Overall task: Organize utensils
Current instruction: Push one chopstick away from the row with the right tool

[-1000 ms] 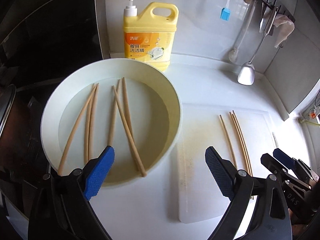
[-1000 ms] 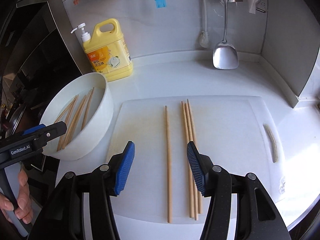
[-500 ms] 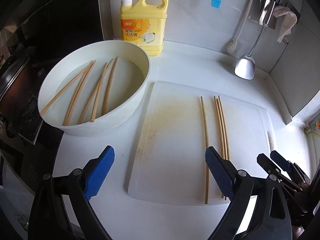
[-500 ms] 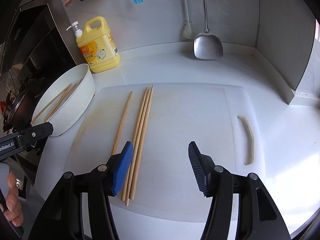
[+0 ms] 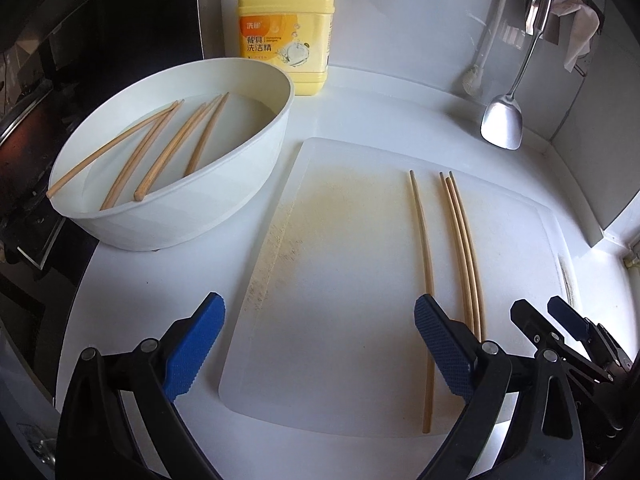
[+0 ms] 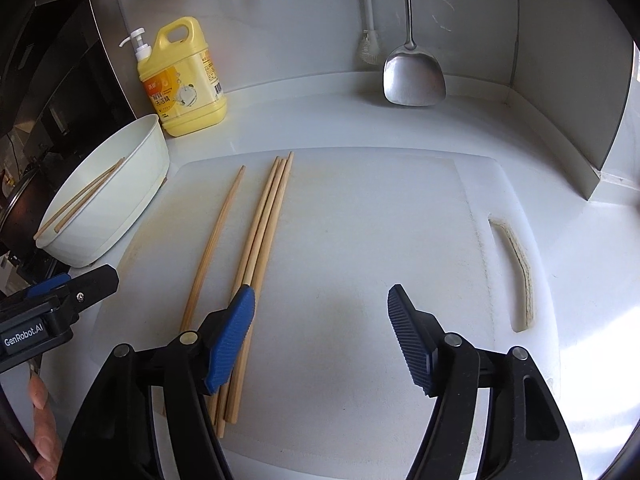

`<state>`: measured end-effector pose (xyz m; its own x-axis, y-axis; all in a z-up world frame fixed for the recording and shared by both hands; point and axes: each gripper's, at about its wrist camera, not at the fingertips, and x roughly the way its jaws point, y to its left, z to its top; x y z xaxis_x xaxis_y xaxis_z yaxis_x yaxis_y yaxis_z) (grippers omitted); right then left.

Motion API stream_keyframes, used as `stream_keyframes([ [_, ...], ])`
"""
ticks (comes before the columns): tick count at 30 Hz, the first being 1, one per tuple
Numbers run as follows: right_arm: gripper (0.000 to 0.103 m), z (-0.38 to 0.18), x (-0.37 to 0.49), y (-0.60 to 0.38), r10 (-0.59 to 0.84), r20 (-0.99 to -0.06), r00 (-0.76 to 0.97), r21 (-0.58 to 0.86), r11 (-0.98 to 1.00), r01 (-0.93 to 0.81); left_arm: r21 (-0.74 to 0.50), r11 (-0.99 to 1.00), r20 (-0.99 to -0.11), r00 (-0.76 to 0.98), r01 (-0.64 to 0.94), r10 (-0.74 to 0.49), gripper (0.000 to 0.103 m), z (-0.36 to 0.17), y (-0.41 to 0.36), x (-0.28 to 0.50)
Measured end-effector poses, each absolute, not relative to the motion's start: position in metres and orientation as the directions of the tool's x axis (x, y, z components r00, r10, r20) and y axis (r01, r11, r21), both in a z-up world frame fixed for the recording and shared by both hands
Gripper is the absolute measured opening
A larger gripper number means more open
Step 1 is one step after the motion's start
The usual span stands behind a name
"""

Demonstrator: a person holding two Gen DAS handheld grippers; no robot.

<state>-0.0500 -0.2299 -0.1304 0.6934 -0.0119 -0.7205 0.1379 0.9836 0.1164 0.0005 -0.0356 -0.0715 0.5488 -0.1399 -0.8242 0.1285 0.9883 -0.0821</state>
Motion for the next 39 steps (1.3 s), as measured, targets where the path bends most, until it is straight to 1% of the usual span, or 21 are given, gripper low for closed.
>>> stream_keyframes([
  [2, 0.067, -0.132, -0.049, -0.230, -0.005, -0.708, 0.706, 0.124, 0.983, 0.132, -0.081, 0.988, -0.808, 0.571, 0.132, -0.143, 0.096, -0.073, -0.036, 0.000],
  [5, 0.068, -0.136, -0.047, -0.229, -0.003, -0.696, 0.718, 0.124, 0.985, 0.124, -0.082, 0.988, -0.796, 0.588, 0.132, -0.145, 0.096, -0.077, -0.038, 0.001],
  [20, 0.068, -0.147, -0.043, -0.219, 0.000, -0.701, 0.713, 0.119, 0.986, 0.117, -0.088, 0.990, -0.804, 0.579, 0.108, -0.134, 0.096, -0.087, -0.032, 0.002],
  [25, 0.068, -0.148, -0.044, -0.213, -0.023, -0.700, 0.714, 0.081, 0.991, 0.111, -0.093, 0.990, -0.804, 0.579, 0.104, -0.136, 0.096, -0.088, -0.030, 0.004],
  [34, 0.068, -0.151, -0.049, -0.198, -0.095, -0.681, 0.726, -0.044, 0.995, 0.089, -0.096, 0.990, -0.804, 0.578, 0.105, -0.139, 0.096, -0.087, -0.030, 0.005],
  [39, 0.067, -0.153, -0.041, -0.198, -0.107, -0.683, 0.723, -0.068, 0.994, 0.083, -0.097, 0.989, -0.806, 0.574, 0.111, -0.144, 0.096, -0.090, -0.038, 0.005],
])
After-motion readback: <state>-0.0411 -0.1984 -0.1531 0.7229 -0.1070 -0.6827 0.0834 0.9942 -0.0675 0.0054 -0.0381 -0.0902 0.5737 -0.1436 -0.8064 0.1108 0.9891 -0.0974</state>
